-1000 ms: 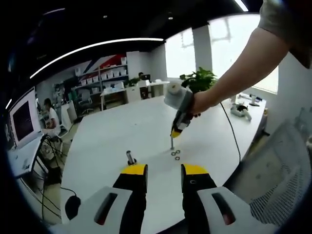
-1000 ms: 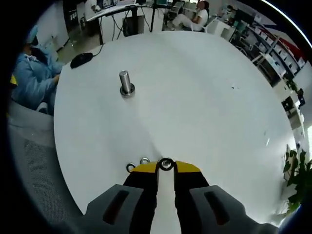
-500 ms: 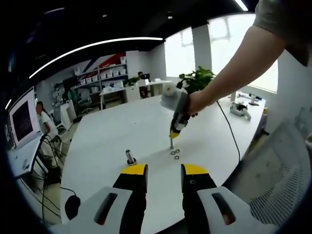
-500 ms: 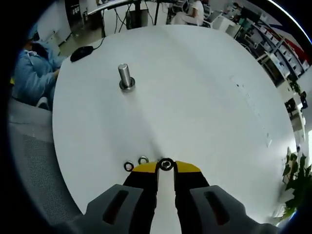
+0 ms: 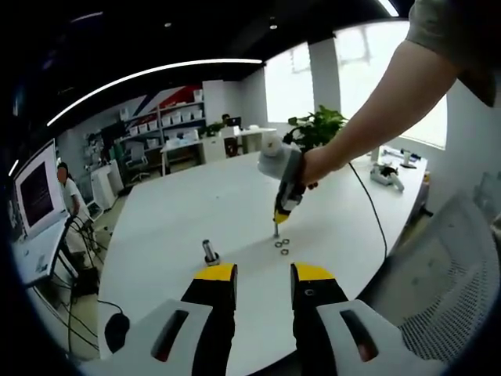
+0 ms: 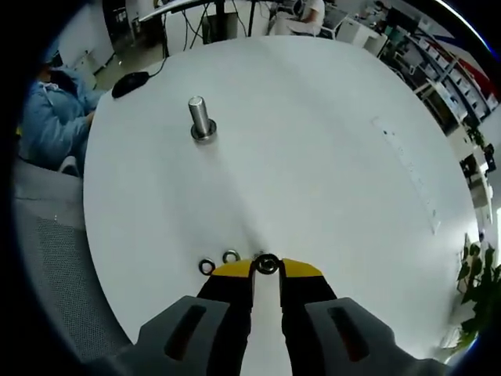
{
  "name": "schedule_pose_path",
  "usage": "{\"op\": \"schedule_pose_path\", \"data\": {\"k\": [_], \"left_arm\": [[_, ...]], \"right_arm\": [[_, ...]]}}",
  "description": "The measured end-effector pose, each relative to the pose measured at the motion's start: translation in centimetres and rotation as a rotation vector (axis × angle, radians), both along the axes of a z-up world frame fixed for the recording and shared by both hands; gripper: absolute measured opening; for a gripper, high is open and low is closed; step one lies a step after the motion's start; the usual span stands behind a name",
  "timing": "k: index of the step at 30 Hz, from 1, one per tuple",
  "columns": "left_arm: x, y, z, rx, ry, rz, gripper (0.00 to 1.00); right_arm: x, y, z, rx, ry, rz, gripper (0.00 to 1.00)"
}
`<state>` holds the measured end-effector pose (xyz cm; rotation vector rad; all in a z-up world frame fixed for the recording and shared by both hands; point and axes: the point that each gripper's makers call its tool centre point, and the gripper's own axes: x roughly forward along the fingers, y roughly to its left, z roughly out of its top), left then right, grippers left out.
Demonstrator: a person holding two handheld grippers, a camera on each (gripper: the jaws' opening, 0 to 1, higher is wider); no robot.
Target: Place the washer onto the threaded stud by aligning its center hole with the stud, sliding it down to the base, and recovering from edge contact or off-axis alignment until the washer reaches the visible bottom stop.
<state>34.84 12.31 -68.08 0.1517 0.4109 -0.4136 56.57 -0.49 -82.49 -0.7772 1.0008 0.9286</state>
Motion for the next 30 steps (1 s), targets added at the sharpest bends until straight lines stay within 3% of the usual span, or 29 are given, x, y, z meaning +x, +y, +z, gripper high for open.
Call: {"op": "schedule_pose_path", "data": {"k": [30], "left_arm": [[0.1,0.0,-0.2,0.006,0.006,-0.002,0.26]], "right_arm": [[-0.4,-1.2,0.2,0.025,-0.022,-0.027,0.15]]}}
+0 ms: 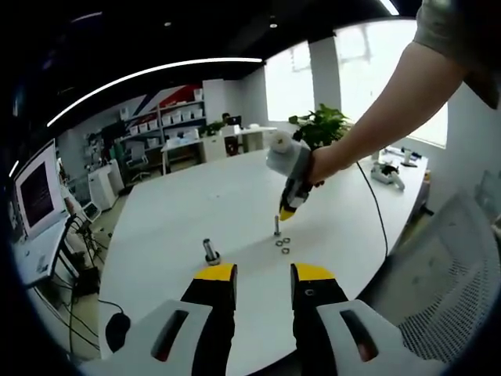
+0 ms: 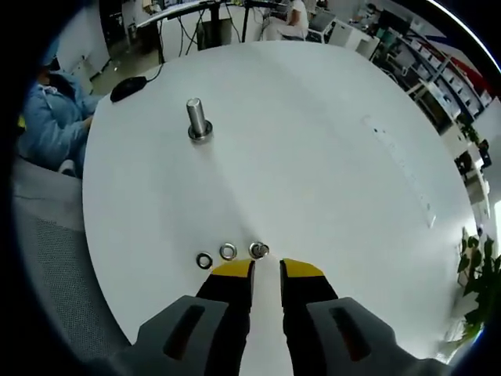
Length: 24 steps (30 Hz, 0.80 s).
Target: Place the washer onto the threaded stud by aligning its center hole with the stud, sliding it down to the base, and recovering from edge contact or off-axis alignment until the washer reaches the visible bottom stop.
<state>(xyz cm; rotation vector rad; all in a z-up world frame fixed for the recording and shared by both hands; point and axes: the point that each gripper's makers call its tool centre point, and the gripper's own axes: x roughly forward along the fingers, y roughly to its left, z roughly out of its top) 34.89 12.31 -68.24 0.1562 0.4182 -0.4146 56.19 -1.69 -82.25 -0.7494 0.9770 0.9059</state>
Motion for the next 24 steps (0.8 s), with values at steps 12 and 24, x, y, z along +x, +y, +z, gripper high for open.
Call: {"op": "schedule_pose_path", "data": {"k": [12,24], "left_arm": [[0.0,0.0,0.0,-0.002,0.0,-0.004,0.26],[0.0,0.0,0.0,-0.002,0.0,-0.003,0.26]], "right_arm": [[-1.4,0.0,-1.0,-0.007,0.027,-0.005,0.17],[-2.5,-0.1,-1.7,-0.006,0.043,-0.01,0.17]]}}
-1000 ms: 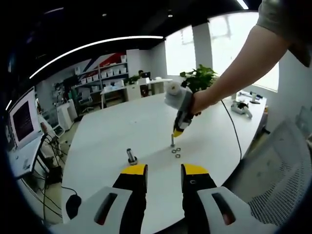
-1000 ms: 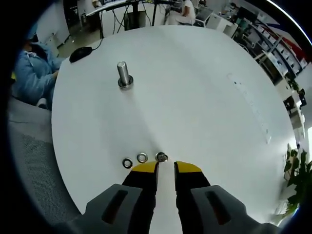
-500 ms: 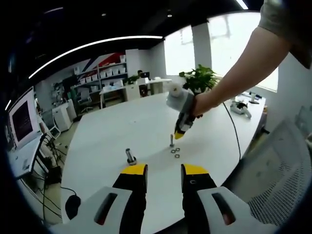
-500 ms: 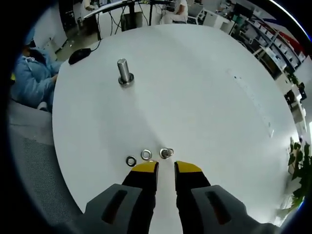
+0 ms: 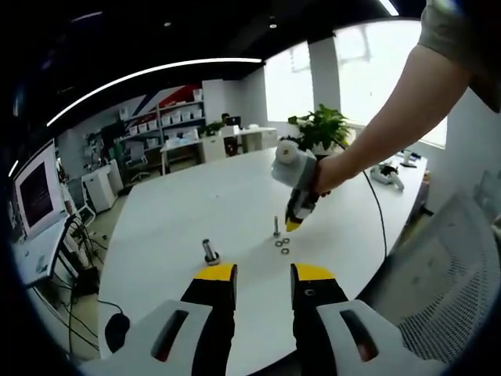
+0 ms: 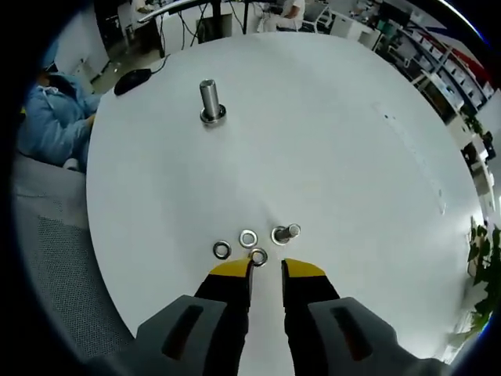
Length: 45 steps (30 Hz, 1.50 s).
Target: Place the washer onto the threaded stud by aligning its center hole with the stud, sliding it down to the base, and recovering from edge contact or off-axis alignment until the washer reaches the visible bottom stop.
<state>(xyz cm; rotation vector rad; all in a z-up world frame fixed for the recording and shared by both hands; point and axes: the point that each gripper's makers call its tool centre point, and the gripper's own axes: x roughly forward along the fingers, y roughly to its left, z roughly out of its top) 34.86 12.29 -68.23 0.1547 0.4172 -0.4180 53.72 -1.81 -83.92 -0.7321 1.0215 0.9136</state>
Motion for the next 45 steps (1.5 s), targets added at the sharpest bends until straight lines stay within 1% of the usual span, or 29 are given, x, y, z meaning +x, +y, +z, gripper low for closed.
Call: {"op": "schedule_pose_path", "data": {"k": [13,22,27,30,40,45], "left_arm": [[0.0,0.0,-0.1,0.005,0.004,0.0,0.25],[0.0,0.1,-0.1,0.008,0.003,0.002,0.26],[0.0,0.1,-0.2,0.009,0.006,0.002,0.26],[-0.1,0.0,-0.3,0.01,0.008,-0.001,0.26],[-0.1,0.0,-0.4,0.013,0.015,-0.005,0.26],[-0.1,0.0,-0.5,0.014,0.019,-0.006,0.26]], "right_arm": [[-0.4,0.6,-0.4,0.009,0.006,0.001,0.17],[-1.0,1.6,-0.6,0.022,0.015,0.011,0.17],[-1.2,1.9,-1.2,0.026,0.024,0.014,0.17],[-1.6,2.2,-1.1,0.031,0.025,0.019,0.17],[-2.1,3.0,-1.7,0.05,0.039,0.022,0.19],[-2.2,3.0,-2.2,0.05,0.045,0.024,0.21]]}}
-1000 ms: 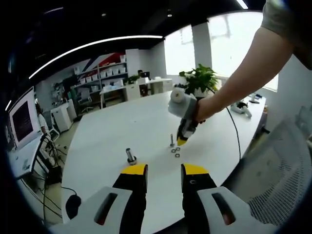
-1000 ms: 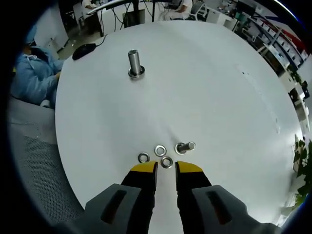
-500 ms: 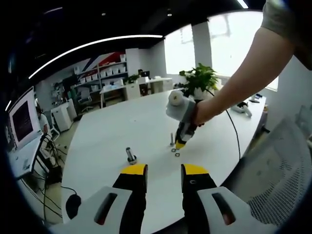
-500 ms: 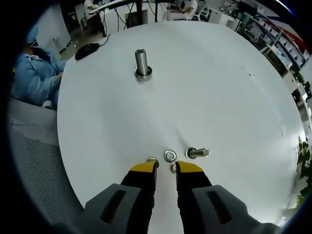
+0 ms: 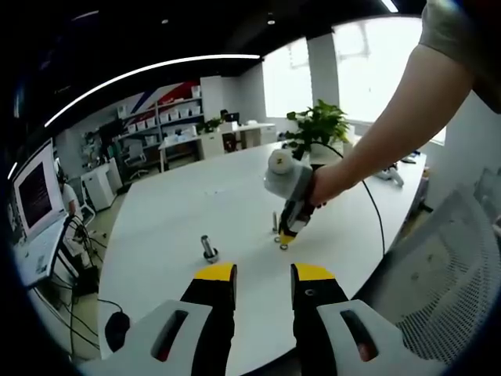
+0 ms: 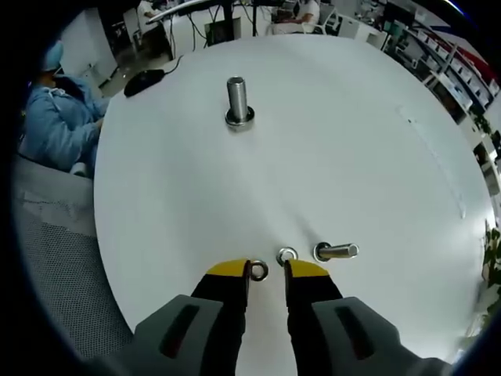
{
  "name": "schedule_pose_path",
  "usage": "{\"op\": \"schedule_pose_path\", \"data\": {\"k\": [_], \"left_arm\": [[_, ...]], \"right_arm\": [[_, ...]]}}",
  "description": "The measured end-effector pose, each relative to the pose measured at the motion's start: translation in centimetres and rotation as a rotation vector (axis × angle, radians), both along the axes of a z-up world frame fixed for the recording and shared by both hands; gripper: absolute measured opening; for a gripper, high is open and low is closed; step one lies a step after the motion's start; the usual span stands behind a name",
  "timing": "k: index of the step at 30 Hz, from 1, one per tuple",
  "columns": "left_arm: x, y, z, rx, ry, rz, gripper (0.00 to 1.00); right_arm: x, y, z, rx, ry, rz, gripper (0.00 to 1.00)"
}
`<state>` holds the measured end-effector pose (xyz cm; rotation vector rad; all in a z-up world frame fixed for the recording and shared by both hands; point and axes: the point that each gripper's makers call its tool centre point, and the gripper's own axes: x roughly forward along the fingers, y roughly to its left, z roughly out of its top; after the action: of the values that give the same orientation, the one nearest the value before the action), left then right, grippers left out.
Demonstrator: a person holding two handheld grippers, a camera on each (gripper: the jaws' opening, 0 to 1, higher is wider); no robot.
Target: Place the washer onto the threaded stud by aligning its center hole with the stud, sliding it down to the base, and recovering from edge contact or off-axis alignment until the washer reaches the visible bottom stop.
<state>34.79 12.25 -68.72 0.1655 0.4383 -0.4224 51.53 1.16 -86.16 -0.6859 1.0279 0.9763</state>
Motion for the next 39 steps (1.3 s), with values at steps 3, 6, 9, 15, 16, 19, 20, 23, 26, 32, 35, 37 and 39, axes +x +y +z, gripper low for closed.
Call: {"op": "schedule_pose_path", "data": {"k": [3,6,9,15,16,19,20,23,26,32,35,37,39], "left_arm": [[0.0,0.0,-0.1,0.001,0.003,-0.002,0.26],[0.0,-0.1,-0.1,0.001,0.005,-0.005,0.26],[0.0,0.0,-0.1,0.001,0.005,-0.002,0.26],[0.0,0.0,-0.2,0.003,0.008,-0.002,0.26],[0.0,0.0,-0.2,0.004,0.009,-0.003,0.26],[0.0,0.0,-0.2,0.005,0.011,-0.002,0.26],[0.0,0.0,-0.2,0.005,0.011,-0.002,0.26],[0.0,0.0,-0.2,0.006,0.01,-0.002,0.26],[0.0,0.1,-0.2,0.007,0.01,-0.001,0.26],[0.0,0.1,-0.3,0.007,0.012,0.0,0.26],[0.0,0.1,-0.3,0.008,0.014,0.0,0.26],[0.0,0.1,-0.4,0.009,0.016,0.001,0.26],[0.0,0.1,-0.3,0.009,0.014,0.001,0.26]], "right_arm": [[-0.1,0.0,-0.2,0.0,0.002,-0.001,0.22],[-0.1,0.0,-0.4,-0.002,0.006,0.0,0.22],[-0.1,0.1,-0.5,-0.001,0.006,-0.004,0.23],[-0.4,0.1,-1.2,-0.009,0.014,0.001,0.23],[-0.5,0.1,-1.3,-0.009,0.016,0.001,0.23],[-0.5,0.2,-1.6,-0.006,0.014,0.003,0.23],[-0.7,0.2,-1.7,-0.007,0.025,-0.002,0.23],[-0.6,0.3,-1.6,-0.003,0.02,-0.003,0.23],[-0.6,0.3,-1.6,-0.002,0.021,-0.004,0.23],[-0.8,0.3,-1.5,0.002,0.021,-0.008,0.22],[-0.8,0.3,-1.6,0.001,0.02,-0.007,0.21],[-0.9,0.3,-1.5,0.001,0.021,-0.008,0.21],[-1.0,0.2,-1.5,0.0,0.021,-0.009,0.2]]}}
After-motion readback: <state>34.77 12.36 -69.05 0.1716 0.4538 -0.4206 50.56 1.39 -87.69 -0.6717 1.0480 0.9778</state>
